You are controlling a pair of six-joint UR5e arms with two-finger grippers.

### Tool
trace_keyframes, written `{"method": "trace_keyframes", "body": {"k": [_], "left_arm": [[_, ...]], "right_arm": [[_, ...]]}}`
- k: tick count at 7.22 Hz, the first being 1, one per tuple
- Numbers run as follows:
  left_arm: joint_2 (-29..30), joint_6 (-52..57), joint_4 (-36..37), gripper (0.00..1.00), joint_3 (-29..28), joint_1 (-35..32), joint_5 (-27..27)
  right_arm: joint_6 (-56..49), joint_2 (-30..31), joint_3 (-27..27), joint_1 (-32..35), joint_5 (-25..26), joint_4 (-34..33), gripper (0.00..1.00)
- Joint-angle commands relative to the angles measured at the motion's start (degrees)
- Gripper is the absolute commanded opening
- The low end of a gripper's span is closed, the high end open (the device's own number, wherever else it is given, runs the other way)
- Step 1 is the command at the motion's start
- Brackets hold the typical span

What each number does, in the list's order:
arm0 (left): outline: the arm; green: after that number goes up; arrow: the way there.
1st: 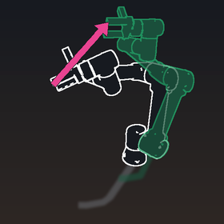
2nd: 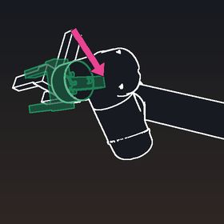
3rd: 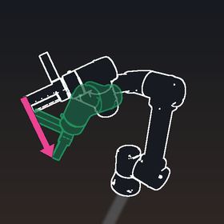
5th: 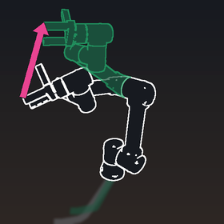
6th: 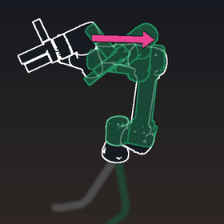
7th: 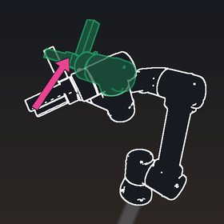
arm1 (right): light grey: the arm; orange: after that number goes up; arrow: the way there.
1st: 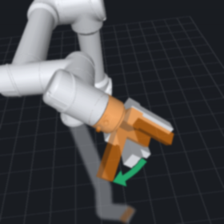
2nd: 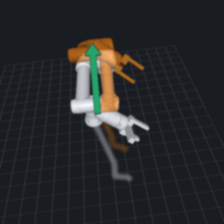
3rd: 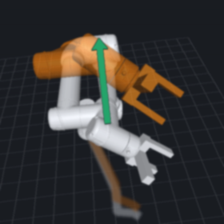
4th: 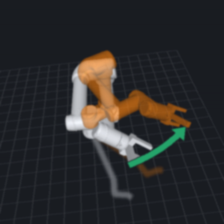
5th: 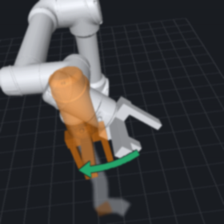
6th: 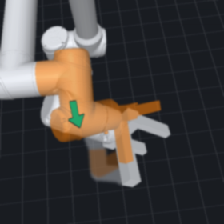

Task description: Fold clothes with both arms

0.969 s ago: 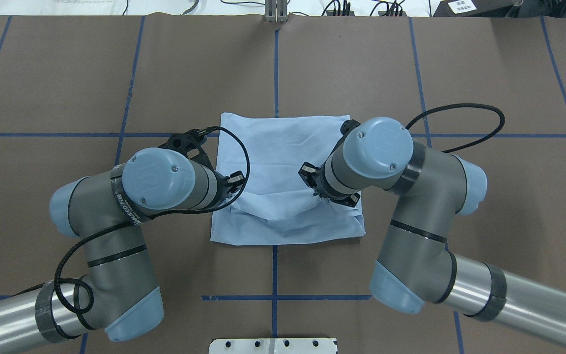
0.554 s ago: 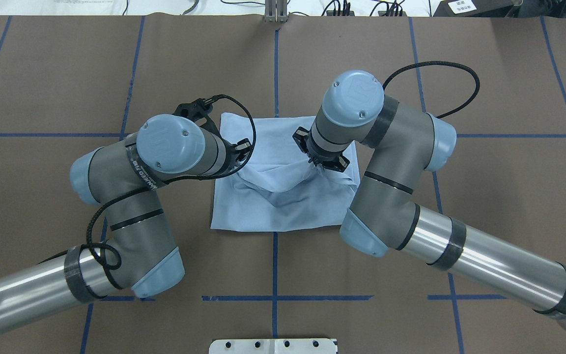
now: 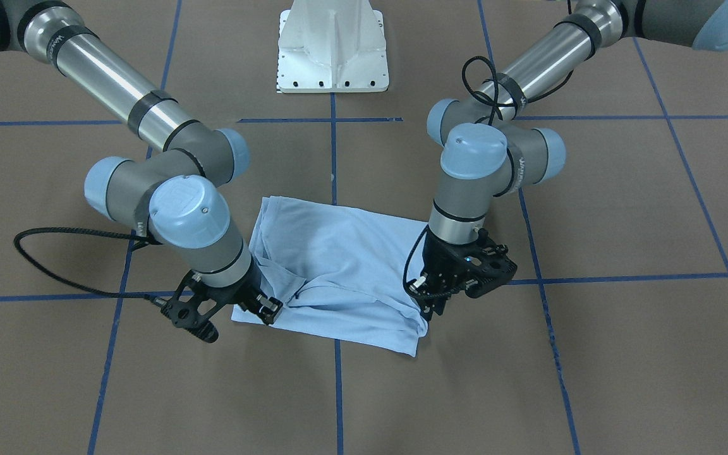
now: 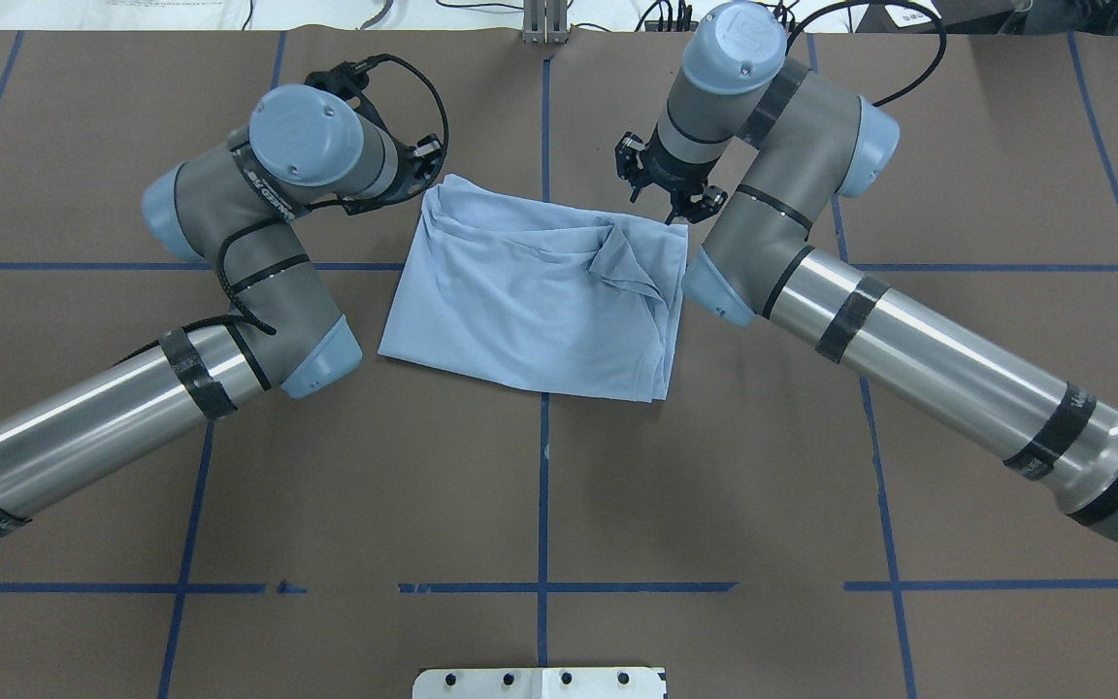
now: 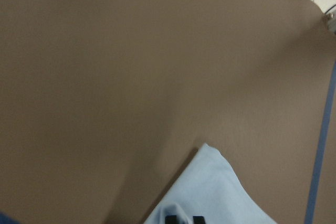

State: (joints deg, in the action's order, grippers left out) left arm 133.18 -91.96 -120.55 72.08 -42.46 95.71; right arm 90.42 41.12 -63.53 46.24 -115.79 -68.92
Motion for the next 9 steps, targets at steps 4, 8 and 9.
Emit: {"method": "trace_keyframes", "body": {"k": [4,8,9], "left_arm": [[0.2,3.9,-0.5,1.0,0.2,-1.8,7.8],[-6.4,4.1,3.0,1.0,9.9,-1.9,9.3],[-6.4,4.1,2.8,1.0,10.0,-1.7,9.3]], "right_arm": [[-6.5,0.0,-1.8,1.8,-2.1,-0.6,1.0],[-13.9,-6.0,-3.7,-8.4,9.3,-18.1,1.0],[-16.4,-5.9,-3.3,-8.6,9.3,-19.7,1.0]]}}
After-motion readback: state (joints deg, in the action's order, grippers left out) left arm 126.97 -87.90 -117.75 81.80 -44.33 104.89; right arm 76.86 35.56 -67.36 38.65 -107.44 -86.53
